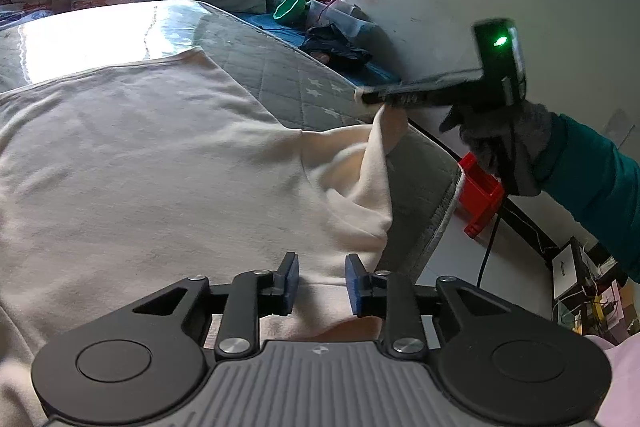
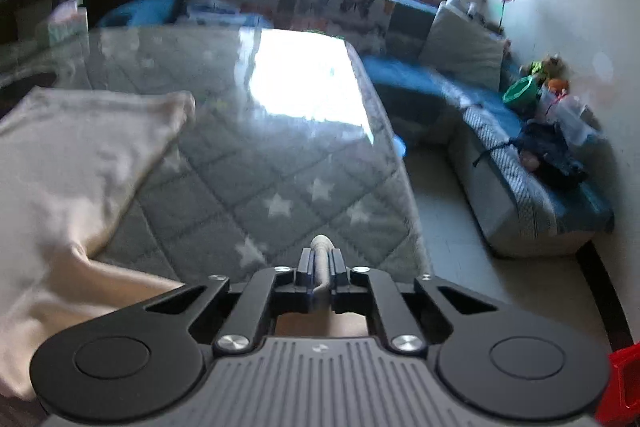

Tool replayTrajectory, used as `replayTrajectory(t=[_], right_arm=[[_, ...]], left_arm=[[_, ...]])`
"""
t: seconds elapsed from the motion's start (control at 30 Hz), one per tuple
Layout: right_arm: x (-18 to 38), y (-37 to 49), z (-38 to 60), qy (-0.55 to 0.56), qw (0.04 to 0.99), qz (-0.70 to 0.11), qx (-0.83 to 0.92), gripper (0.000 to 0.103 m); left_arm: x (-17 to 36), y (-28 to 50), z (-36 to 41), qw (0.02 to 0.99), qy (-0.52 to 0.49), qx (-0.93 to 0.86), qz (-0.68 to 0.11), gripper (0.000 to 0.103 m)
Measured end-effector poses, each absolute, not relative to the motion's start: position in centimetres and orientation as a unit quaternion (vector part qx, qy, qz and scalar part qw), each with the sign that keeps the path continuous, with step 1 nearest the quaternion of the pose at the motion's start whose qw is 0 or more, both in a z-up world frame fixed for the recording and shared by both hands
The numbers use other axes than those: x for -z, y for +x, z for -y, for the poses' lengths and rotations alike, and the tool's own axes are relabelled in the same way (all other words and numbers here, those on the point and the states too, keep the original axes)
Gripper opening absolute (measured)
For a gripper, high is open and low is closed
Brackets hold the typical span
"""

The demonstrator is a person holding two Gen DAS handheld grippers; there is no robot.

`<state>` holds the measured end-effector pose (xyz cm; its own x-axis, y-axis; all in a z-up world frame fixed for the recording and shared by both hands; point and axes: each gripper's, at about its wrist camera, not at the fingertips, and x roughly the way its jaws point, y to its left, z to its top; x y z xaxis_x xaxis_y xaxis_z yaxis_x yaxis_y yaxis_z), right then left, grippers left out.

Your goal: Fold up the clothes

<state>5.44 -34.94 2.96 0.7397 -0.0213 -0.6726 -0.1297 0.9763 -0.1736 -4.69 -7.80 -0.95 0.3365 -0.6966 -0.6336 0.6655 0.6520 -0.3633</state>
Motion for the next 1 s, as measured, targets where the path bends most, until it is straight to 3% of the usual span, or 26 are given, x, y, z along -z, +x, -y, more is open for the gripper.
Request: replayTrajectory(t=[0.17,0.3,0.57,1.0], right_arm=[[-7.4,1.9,36.8,-0.041,0.968,-0.246,-0.012,0.005],[-7.5,-1.0,39.7,-0.001,0.975,-0.220,0.037,0.008],[-3.9,-2.9,42.8,0.021,0.954,-0.286,0.091,0.011],[-0.8,5.7,37.4,-0.006,0.943,-0.332,-0.017,0.020]], left_arm=[[1.0,-4.8,7.8,0.816,-0.018,0.419,-0.397,0.029],[0.9,-4.9,7.8,0.815,-0.014,0.423,-0.395,0.033],[0.9,-4.9,7.8,0.815,-0.013,0.425,-0.395,0.034],[0.7,-5.1,7.1,0.823,-0.030,0.407,-0.395,0.038]])
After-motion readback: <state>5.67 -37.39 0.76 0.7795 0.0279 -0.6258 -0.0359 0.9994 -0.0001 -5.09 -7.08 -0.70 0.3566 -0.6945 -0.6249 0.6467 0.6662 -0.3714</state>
